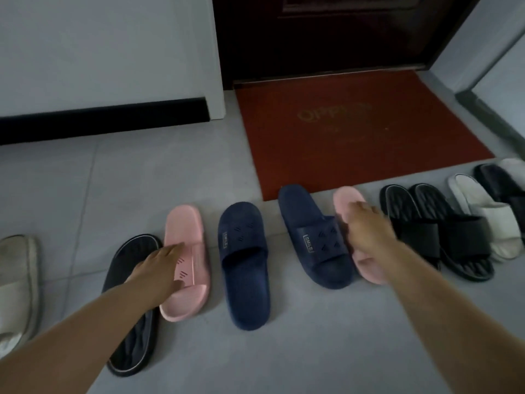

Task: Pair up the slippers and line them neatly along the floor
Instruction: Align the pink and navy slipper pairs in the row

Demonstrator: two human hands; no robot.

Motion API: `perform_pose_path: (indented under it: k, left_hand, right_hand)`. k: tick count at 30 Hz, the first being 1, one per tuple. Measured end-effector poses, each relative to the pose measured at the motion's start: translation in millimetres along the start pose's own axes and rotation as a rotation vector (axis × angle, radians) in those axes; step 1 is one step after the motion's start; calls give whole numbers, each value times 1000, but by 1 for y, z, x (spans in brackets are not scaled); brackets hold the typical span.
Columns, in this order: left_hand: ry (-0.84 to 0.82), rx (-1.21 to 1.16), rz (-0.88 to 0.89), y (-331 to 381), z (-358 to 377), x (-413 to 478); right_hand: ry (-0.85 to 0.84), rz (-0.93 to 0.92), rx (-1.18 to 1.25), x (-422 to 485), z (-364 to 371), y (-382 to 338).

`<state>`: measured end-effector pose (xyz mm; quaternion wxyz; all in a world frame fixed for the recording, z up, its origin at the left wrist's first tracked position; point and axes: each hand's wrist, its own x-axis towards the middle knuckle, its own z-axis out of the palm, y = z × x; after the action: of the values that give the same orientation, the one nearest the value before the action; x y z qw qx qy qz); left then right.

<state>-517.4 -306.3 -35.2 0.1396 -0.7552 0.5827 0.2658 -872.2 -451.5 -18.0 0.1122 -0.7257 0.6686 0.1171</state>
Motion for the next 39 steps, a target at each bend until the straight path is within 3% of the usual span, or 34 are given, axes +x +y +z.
perform_pose_path:
  k: [2, 3, 7, 9, 11, 15, 20, 25, 30, 34, 37, 39]
  left_hand:
    - [32, 53, -2, 1, 4, 5]
    - [51, 84, 2, 0, 5, 6]
    - [103, 117, 30, -12, 9, 2]
    - [107, 88, 41, -20, 14, 3]
    - [107, 12, 27, -33, 19, 3]
    - [97, -165, 7, -59, 30, 0]
    - [167, 22, 27, -94, 40, -8]
    - [242, -331, -23, -143, 39, -27]
    - [235, -287, 52, -198, 53, -51]
    - [152, -206, 132, -203, 57, -68]
    - [138, -169, 138, -198, 55, -70]
    - [132, -143, 109, -195, 55, -69]
  right_hand:
    - [-218, 25, -204, 0, 5, 42]
    - [-243, -6, -308, -1, 9, 51]
    - [-162, -136, -593, -10, 6, 38]
    - [-156, -73, -505, -18, -11, 26]
    - [-69, -31, -251, -27, -37, 7]
    - [17, -311, 142, -51, -96, -63]
    - [-235, -722, 413, -76, -128, -207]
    - [-439, -884, 370, -79, -70, -329]
    - [-541, -848, 245, -81, 8, -378]
    - [-473, -781, 165, -71, 38, -368]
    - [-310, -719, -196, -57, 39, -350]
    - [-320, -652, -344, -54, 37, -338]
